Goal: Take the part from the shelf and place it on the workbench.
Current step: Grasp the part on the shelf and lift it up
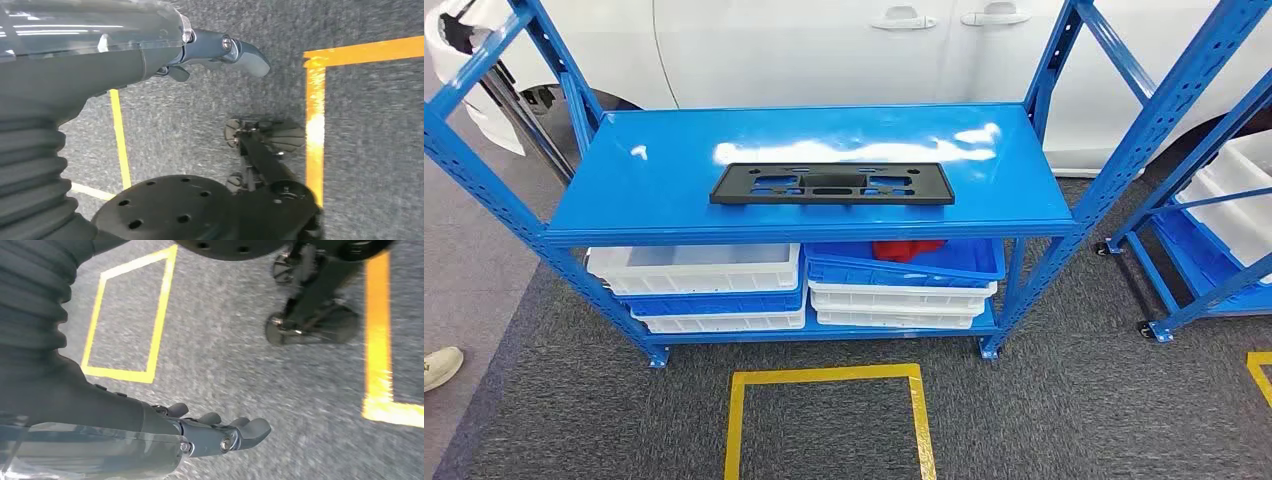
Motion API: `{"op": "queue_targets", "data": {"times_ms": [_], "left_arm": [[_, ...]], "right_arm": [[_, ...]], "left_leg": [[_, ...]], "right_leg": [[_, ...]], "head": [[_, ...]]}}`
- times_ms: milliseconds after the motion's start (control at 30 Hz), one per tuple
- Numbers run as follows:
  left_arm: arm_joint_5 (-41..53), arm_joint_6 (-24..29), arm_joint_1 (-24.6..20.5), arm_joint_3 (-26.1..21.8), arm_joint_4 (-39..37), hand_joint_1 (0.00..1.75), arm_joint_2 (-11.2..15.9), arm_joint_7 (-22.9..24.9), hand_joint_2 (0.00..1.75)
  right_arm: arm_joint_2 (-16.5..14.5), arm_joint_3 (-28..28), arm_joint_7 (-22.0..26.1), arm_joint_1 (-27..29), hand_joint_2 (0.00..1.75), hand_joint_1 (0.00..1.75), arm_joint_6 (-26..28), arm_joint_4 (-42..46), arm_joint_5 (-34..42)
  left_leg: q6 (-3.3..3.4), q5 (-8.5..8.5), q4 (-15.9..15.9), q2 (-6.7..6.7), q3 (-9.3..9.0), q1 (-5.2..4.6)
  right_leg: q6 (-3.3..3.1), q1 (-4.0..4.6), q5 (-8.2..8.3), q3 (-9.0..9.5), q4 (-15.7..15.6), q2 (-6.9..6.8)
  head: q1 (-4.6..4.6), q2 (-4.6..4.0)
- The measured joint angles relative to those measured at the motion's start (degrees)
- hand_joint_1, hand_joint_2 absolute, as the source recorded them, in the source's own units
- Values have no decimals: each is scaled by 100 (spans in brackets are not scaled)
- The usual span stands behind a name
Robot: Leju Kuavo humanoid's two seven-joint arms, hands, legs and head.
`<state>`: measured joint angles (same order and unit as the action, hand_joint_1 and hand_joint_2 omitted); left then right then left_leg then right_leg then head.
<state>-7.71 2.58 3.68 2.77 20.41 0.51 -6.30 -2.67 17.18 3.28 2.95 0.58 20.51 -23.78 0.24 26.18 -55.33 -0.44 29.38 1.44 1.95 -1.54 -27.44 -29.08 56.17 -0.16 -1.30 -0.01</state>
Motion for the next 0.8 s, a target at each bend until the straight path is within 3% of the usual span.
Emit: {"op": "queue_targets", "data": {"times_ms": [33, 100, 167, 200, 233, 267, 333, 367, 400, 500, 567, 667, 700, 733, 767, 800], "left_arm": [[-23, 9, -16, 11, -6, 0, 0, -20, 0], [-85, 32, -70, 34, -35, 0, 1, -80, 0], [-179, 60, -149, 70, -95, 0, 6, -162, 0], [-224, 76, -182, 91, -124, 0, 9, -200, 0], [-268, 93, -208, 114, -150, 0, 9, -236, 0], [-306, 108, -226, 134, -170, 0, 9, -267, 0], [-372, 137, -251, 159, -201, 0, 17, -321, 0], [-401, 149, -268, 167, -218, 0, 28, -345, 0], [-426, 160, -288, 172, -233, 0, 38, -369, 0], [-481, 191, -333, 181, -268, 0, 47, -429, 0], [-506, 215, -361, 185, -287, 0, 47, -460, 0], [-550, 241, -421, 194, -319, 0, 47, -504, 0], [-562, 248, -431, 203, -332, 0, 47, -519, 0], [-574, 254, -438, 213, -345, 0, 47, -534, 0], [-583, 261, -444, 224, -357, 0, 47, -549, 0], [-590, 268, -456, 235, -368, 0, 47, -563, 0]], "right_arm": [[-8, 39, 52, -38, 0, 0, -23, -1, -47], [-53, 142, 220, -174, 87, 0, -108, -2, -167], [-119, 249, 491, -384, 175, 0, -266, 15, -272], [-154, 279, 629, -479, 175, 0, -359, 47, -291], [-188, 297, 762, -562, 175, 0, -456, 105, -293], [-218, 299, 876, -628, 131, 0, -545, 199, -268], [-269, 267, 1056, -748, 131, 0, -693, 462, -160], [-293, 234, 1127, -809, 131, 0, -742, 621, -85], [-310, 194, 1190, -863, 175, 0, -774, 788, -13], [-328, 38, 1366, -972, 175, 0, -776, 1364, 151], [-334, -96, 1478, -1032, 175, 0, -722, 1755, 209], [-339, -341, 1639, -1123, 175, 0, -573, 2310, 251], [-339, -439, 1693, -1149, 175, 0, -512, 2502, 263], [-339, -540, 1747, -1173, 175, 0, -442, 2697, 278], [-339, -642, 1802, -1202, 175, 0, -373, 2888, 292], [-339, -748, 1859, -1240, 175, 0, -297, 3085, 305]], "left_leg": [[12, -39, 78, 4, -39, 7], [28, -119, 211, 14, -96, 29], [22, -141, 236, 26, -91, 27], [10, -134, 220, 26, -82, 33], [-14, -118, 191, 21, -77, 49], [-53, -91, 145, 10, -72, 76], [-176, 8, -17, -17, -25, 126], [-242, 65, -119, -26, 22, 131], [-297, 108, -199, -32, 68, 130], [-386, 131, -246, -39, 102, 157], [-393, 266, -455, -14, 189, 175], [-348, 772, -1550, 11, 740, 125], [-320, 857, -1875, 11, 919, 103], [-279, 829, -2010, 11, 1011, 77], [-226, 691, -1910, 10, 991, 47], [-160, 470, -1595, 10, 869, 12]], "right_leg": [[-3, 1, -38, -23, 50, 1], [-6, 1, -252, -212, 418, 6], [18, -19, -577, -611, 1156, 14], [43, -38, -643, -769, 1439, 13], [74, -65, -592, -831, 1526, 11], [113, -98, -433, -777, 1384, 9], [201, -165, -65, -487, 730, 21], [183, -181, 19, -393, 495, 49], [141, -182, 30, -362, 385, 73], [-67, -137, -13, -418, 430, 103], [-155, -111, 1, -419, 420, 94], [-225, -52, 11, -426, 403, 64], [-239, -23, 10, -427, 402, 57], [-251, 4, 6, -423, 402, 52], [-259, 28, 2, -413, 402, 52], [-264, 47, -1, -401, 401, 54]], "head": [[0, 0], [1, -1], [1, -1], [1, -1], [1, -1], [1, -1], [2, -1], [1, -1], [-1, -1], [-2, 0], [-3, 0], [-3, -1], [-3, -1], [-3, -1], [-3, -1], [-3, -1]]}}
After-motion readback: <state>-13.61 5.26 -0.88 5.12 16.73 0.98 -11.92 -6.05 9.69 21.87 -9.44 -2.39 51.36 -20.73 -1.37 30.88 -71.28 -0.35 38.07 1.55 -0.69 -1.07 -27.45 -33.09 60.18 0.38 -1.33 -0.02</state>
